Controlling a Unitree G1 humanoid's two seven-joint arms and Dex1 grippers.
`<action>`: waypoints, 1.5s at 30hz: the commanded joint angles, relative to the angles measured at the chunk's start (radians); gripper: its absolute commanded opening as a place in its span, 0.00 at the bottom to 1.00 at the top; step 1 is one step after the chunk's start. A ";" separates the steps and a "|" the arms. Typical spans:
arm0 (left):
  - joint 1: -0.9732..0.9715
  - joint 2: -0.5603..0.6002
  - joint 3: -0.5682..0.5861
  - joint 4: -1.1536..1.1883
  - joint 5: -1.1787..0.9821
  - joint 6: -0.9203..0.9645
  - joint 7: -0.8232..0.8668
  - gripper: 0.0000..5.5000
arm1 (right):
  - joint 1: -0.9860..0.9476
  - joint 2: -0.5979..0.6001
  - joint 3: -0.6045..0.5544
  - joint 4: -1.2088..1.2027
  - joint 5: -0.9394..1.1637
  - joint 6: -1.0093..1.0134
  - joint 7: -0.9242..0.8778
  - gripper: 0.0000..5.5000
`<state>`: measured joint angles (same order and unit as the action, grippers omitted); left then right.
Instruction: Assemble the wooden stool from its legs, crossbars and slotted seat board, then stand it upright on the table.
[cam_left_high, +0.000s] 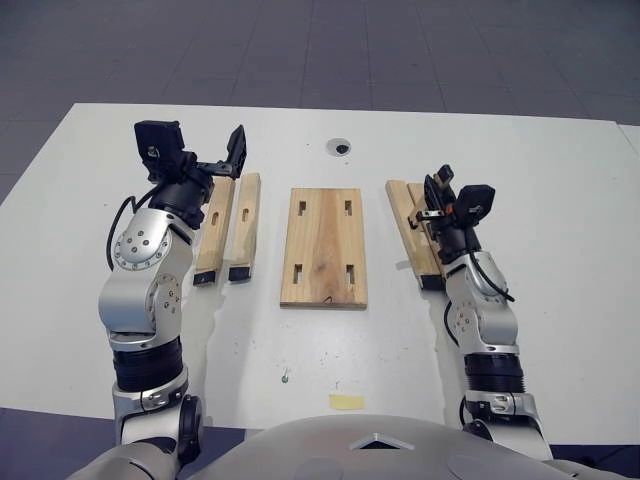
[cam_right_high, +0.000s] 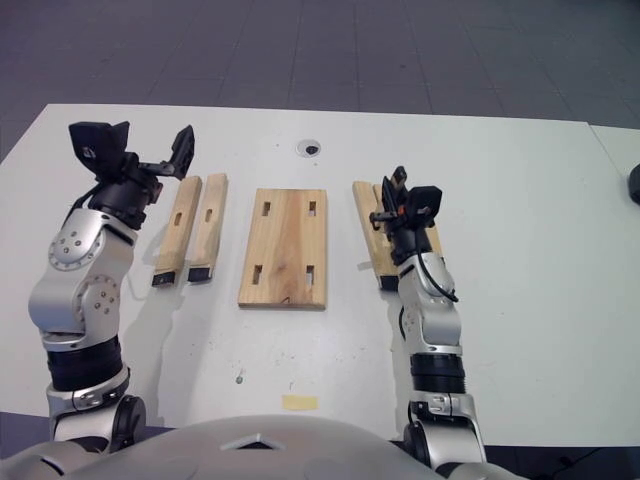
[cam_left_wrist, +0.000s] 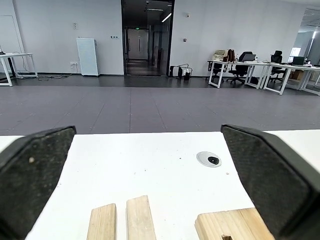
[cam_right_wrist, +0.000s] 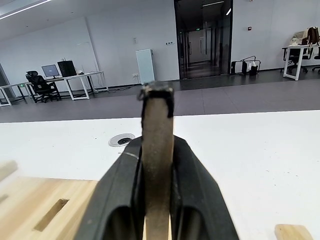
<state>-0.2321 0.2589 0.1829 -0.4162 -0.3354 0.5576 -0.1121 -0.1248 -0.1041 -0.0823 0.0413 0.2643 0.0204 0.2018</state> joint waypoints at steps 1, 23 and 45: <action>0.008 0.007 -0.008 -0.001 0.013 0.003 -0.006 0.98 | -0.021 -0.017 -0.017 0.036 -0.023 0.013 -0.010 0.07; -0.009 -0.017 -0.021 0.044 0.030 -0.037 -0.004 0.98 | -0.272 -0.025 -0.043 -0.059 0.010 0.060 -0.029 0.63; 0.013 -0.080 -0.036 0.056 0.071 -0.093 0.043 0.98 | -0.509 -0.044 -0.059 0.136 0.036 0.103 0.055 0.98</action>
<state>-0.2309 0.1848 0.1498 -0.3694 -0.2745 0.4750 -0.0700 -0.5832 -0.1501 -0.1130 0.2454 0.2689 0.1109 0.2679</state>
